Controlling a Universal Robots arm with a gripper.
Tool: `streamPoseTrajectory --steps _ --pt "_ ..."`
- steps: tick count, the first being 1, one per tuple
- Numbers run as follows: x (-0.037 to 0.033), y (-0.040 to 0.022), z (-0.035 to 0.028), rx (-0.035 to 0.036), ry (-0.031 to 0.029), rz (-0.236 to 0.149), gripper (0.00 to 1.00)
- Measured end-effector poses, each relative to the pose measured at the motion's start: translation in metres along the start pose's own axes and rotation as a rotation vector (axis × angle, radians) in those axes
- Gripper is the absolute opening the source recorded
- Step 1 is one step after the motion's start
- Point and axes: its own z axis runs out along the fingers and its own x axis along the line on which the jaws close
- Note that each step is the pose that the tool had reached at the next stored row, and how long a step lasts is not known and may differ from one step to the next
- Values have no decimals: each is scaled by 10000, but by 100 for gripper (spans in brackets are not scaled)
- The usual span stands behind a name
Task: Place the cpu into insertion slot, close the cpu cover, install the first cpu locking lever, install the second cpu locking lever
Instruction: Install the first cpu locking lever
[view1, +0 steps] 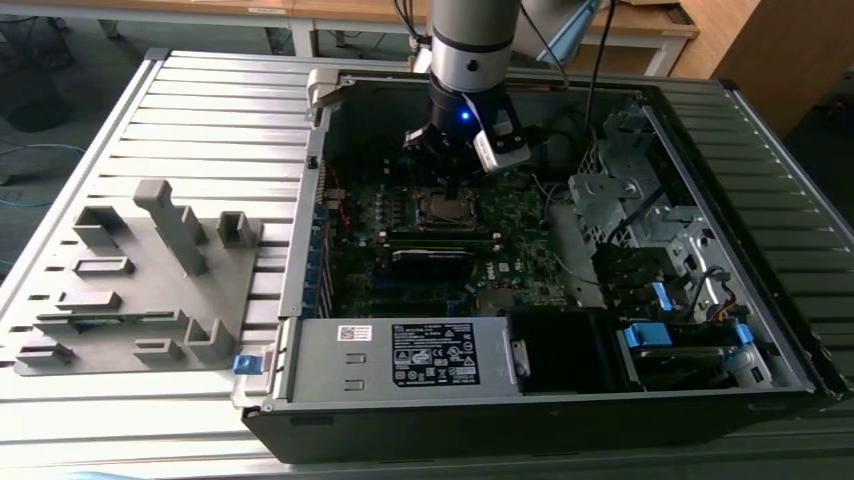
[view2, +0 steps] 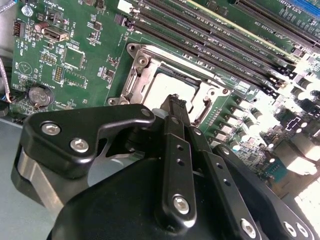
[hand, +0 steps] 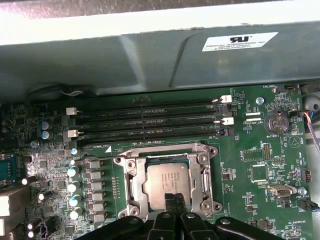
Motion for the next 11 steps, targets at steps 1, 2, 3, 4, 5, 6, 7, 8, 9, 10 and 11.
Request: streamPoseTrajectory --steps 1,2,3,4,5,6,7,8,9,10,11 --pt "0 0 4 1 0 0 11" --pt "0 0 4 0 0 0 11" --pt "0 0 4 0 0 0 11" --pt "0 0 4 1 0 0 11" --pt "0 0 4 1 0 0 11" --pt "0 0 4 1 1 0 11" --pt "0 0 4 1 0 0 11" --pt "0 0 4 1 0 0 11" --pt "0 0 4 0 0 1 11" --pt "0 0 1 0 0 0 11" --pt "0 0 -5 0 0 0 11"
